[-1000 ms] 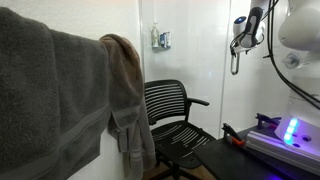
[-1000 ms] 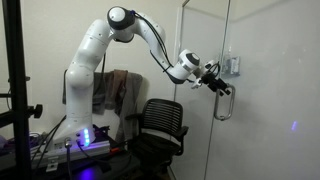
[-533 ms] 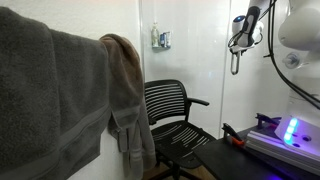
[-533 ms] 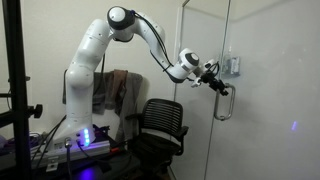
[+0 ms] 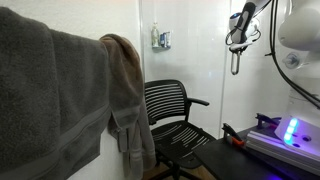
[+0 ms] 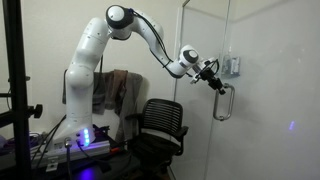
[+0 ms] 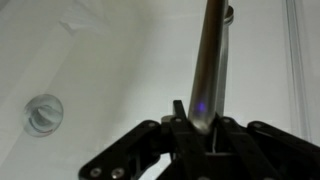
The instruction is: Open the glass door
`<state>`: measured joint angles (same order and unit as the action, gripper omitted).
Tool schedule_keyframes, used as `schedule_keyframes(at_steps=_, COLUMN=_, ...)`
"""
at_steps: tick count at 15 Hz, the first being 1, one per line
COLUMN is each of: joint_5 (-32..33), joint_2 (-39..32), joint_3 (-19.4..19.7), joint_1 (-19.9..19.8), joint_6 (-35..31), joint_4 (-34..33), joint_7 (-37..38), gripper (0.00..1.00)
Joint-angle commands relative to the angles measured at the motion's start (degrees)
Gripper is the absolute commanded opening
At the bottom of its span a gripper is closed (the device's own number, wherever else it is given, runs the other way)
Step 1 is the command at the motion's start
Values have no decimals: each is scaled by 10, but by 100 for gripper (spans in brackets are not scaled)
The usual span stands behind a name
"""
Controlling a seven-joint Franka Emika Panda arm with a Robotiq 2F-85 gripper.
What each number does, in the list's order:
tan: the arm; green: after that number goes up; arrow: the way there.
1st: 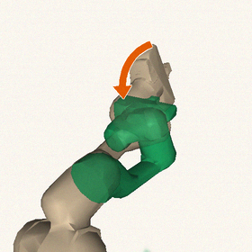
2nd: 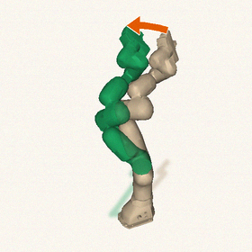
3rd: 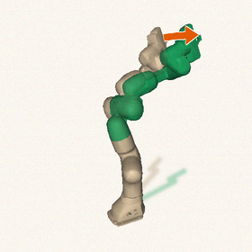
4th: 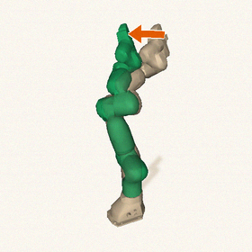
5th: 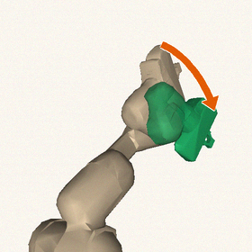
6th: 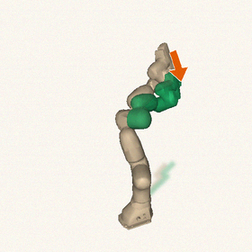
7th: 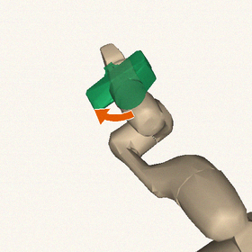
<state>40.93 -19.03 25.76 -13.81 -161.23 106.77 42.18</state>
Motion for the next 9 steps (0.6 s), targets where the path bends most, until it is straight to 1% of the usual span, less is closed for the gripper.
schedule_keyframes(at_steps=1, joint_5=-8, joint_2=93, joint_3=-9, joint_1=0, joint_6=122, joint_4=53, joint_7=-101, gripper=6)
schedule_keyframes(at_steps=2, joint_5=5, joint_2=104, joint_3=-3, joint_1=7, joint_6=145, joint_4=57, joint_7=-104, gripper=6)
schedule_keyframes(at_steps=5, joint_5=4, joint_2=136, joint_3=-6, joint_1=15, joint_6=223, joint_4=67, joint_7=-146, gripper=6)
schedule_keyframes(at_steps=7, joint_5=13, joint_2=157, joint_3=-13, joint_1=17, joint_6=288, joint_4=70, joint_7=-168, gripper=6)
schedule_keyframes(at_steps=8, joint_5=28, joint_2=168, joint_3=-4, joint_1=29, joint_6=322, joint_4=73, joint_7=-167, gripper=6)
schedule_keyframes(at_steps=9, joint_5=39, joint_2=175, joint_3=-3, joint_1=34, joint_6=356, joint_4=73, joint_7=-167, gripper=6)
